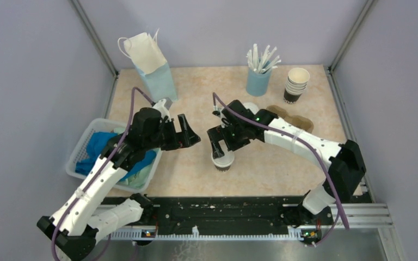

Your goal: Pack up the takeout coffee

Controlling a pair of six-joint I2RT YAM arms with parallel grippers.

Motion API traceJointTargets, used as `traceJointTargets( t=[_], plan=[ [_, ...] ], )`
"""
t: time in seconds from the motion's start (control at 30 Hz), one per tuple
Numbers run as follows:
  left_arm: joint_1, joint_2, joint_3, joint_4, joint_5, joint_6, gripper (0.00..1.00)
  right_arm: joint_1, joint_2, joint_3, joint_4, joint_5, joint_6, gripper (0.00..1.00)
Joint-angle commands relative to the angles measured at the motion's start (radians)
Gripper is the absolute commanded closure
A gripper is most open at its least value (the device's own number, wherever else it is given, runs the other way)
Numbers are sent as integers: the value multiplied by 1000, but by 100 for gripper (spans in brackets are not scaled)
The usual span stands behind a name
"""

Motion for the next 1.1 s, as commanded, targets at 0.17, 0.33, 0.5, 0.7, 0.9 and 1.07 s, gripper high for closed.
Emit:
traceJointTargets(
  t=[0.17, 0.33, 0.5, 0.7, 0.9, 1.07],
  plan=[
    [0, -97, -20, -46, -116, -22, 4, 151, 130, 154, -133, 306, -31, 1],
    [-1, -100, -22, -59, -118, -22, 4, 207, 182, 190, -174, 402, -48, 1],
    [0, -94, -17, -59, -120, -22, 4, 232, 204, 197, -175, 417, -45, 2],
    [0, -70, 3, -59, -124, -10, 4, 234, 216, 197, -166, 462, -49, 4],
    [0, -43, 16, -58, -125, 0, 4, 234, 229, 203, -129, 531, -71, 10],
    [0, -31, 22, -58, -134, 3, 3, 235, 248, 229, -101, 611, -103, 15]
  ],
)
